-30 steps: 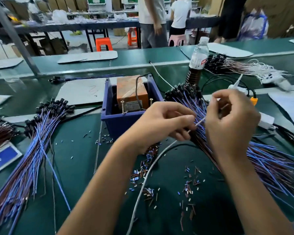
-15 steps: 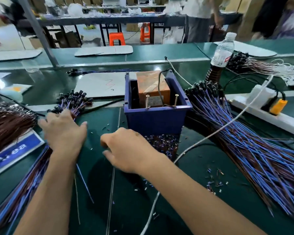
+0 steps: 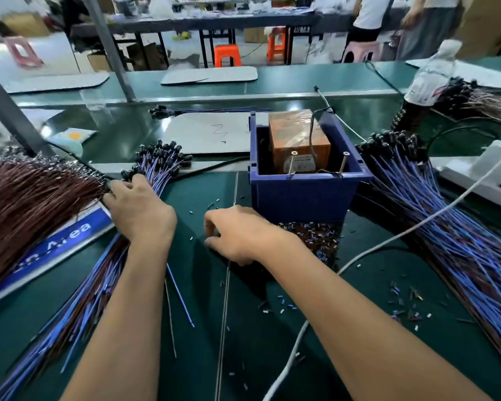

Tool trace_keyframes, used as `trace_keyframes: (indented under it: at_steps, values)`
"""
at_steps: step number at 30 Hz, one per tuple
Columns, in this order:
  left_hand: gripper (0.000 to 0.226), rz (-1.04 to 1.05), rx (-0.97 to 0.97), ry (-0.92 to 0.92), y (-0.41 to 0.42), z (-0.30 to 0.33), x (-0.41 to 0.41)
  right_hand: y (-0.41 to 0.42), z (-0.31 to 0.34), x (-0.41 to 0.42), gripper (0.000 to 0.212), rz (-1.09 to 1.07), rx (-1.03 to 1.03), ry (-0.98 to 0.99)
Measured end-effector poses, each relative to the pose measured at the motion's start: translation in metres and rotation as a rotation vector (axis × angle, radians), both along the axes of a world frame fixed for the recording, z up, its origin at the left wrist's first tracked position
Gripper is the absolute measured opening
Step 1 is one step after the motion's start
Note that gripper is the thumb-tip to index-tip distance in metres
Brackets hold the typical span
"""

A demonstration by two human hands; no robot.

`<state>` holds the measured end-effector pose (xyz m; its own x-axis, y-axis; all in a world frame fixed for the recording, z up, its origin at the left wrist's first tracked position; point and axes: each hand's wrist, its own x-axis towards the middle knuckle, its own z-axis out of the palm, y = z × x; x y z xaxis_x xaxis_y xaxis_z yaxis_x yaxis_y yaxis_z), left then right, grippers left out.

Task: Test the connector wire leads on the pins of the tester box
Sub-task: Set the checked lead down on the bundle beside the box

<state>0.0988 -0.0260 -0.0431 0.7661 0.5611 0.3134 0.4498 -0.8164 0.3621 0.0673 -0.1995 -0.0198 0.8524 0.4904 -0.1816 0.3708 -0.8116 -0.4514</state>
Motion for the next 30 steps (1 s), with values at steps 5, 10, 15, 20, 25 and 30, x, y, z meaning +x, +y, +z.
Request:
trace_keyframes:
  at_steps: [5,10,15,20,25,30]
  values:
    - [0.028,0.017,-0.065,-0.005,0.011,0.001,-0.001,0.002,-0.005,0.000,0.014,-0.002,-0.012,-0.010]
    - [0.022,0.007,0.048,0.026,0.010,0.000,0.000,0.002,-0.008,-0.001,0.015,-0.028,0.009,-0.002]
    - [0.013,-0.119,-0.109,-0.388,-0.001,0.012,-0.004,0.002,-0.008,-0.006,0.018,-0.027,0.024,-0.047]
    - [0.014,-0.140,-0.103,-0.551,-0.013,0.026,-0.012,0.003,-0.006,-0.010,0.020,-0.004,0.009,-0.070]
    - [0.019,-0.471,-0.477,-0.690,-0.031,0.033,-0.014,0.002,-0.001,-0.012,0.031,-0.071,0.260,-0.036]
    - [0.030,-0.711,-0.748,-0.765,-0.051,0.040,-0.018,0.015,0.008,-0.010,0.049,-0.217,0.826,0.088]
